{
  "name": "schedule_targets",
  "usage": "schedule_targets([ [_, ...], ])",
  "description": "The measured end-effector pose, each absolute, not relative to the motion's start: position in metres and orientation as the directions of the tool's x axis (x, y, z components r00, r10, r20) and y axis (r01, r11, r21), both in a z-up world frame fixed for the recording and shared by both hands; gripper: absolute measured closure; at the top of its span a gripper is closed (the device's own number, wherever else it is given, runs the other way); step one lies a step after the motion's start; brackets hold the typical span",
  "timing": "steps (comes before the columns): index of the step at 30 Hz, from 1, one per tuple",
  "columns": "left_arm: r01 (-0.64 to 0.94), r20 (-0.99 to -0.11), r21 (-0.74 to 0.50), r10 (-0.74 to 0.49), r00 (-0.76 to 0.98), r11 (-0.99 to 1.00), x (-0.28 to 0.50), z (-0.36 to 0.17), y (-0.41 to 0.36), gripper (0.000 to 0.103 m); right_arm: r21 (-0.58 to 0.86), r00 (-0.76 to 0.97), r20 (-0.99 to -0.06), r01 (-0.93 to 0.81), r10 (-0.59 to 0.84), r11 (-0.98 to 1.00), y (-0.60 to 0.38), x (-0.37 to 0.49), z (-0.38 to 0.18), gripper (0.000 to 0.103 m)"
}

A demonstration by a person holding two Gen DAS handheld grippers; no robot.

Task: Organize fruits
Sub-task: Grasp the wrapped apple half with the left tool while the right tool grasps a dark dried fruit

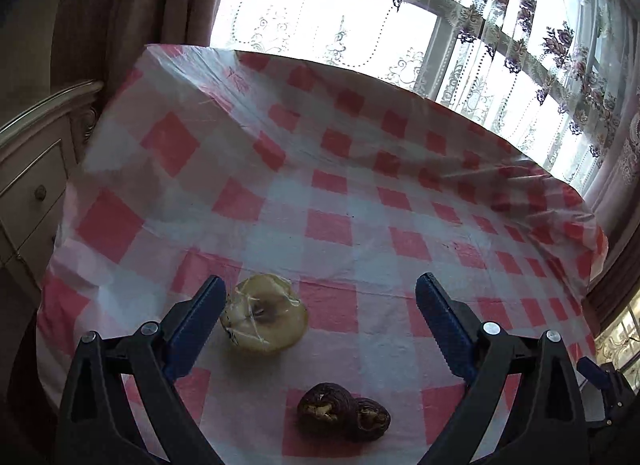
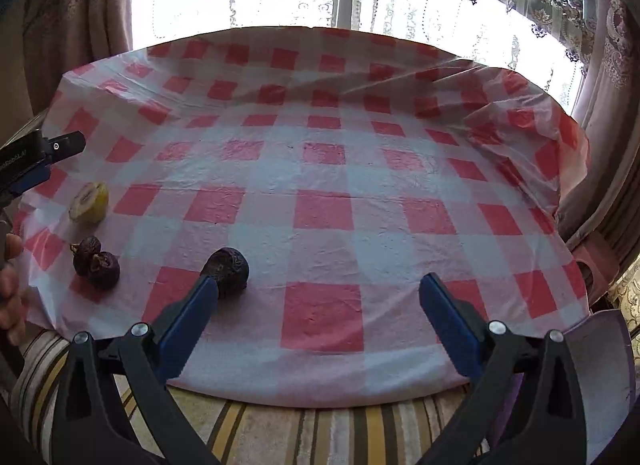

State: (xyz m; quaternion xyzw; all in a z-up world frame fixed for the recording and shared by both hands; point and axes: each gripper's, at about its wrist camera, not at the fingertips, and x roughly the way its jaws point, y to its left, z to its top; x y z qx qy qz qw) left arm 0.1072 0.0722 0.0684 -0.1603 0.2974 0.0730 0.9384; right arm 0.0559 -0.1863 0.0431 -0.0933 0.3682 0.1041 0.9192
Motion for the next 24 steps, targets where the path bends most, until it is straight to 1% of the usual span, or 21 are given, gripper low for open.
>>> schedule_targets([
  [3, -0.276, -0.625, -0.285, 0.041, 0.779, 0.918, 0.110, 0.053, 0.083, 0.010, -0.133, 0.700, -0.705, -0.291, 0.116, 0.947, -0.172, 0.058, 0.039, 0.002],
  [8, -0.291, -0.668, -0.287, 0.027, 0.743, 0.913, 0.114, 0.038, 0.088, 0.010, -0.220, 0.704, -0.705, -0.338, 0.090, 0.915, -0.145, 0.060, 0.031, 0.002],
  [14, -0.299, -0.695, -0.305, 0.003, 0.719, 0.904, 0.120, 0.024, 0.092, 0.010, -0.299, 0.719, -0.692, -0.369, 0.067, 0.880, -0.124, 0.062, 0.022, 0.002],
  [18, -0.323, -0.711, -0.289, 0.023, 0.703, 0.901, 0.123, 0.019, 0.096, 0.012, -0.325, 0.719, -0.692, -0.392, 0.066, 0.860, -0.114, 0.063, 0.018, 0.002],
  [20, -0.326, -0.716, -0.285, 0.026, 0.697, 0.902, 0.126, 0.017, 0.096, 0.016, -0.334, 0.718, -0.693, -0.403, 0.067, 0.852, -0.110, 0.064, 0.016, 0.002],
  [22, -0.327, -0.726, -0.282, 0.022, 0.687, 0.902, 0.130, 0.013, 0.097, 0.027, -0.339, 0.714, -0.696, -0.414, 0.071, 0.845, -0.107, 0.064, 0.015, 0.002],
  [23, -0.327, -0.730, -0.282, 0.019, 0.683, 0.902, 0.131, 0.011, 0.097, 0.028, -0.338, 0.712, -0.698, -0.418, 0.073, 0.843, -0.107, 0.065, 0.014, 0.002],
  [24, -0.327, -0.733, -0.280, 0.019, 0.680, 0.903, 0.132, 0.010, 0.097, 0.030, -0.335, 0.709, -0.701, -0.423, 0.078, 0.842, -0.106, 0.065, 0.013, 0.005],
])
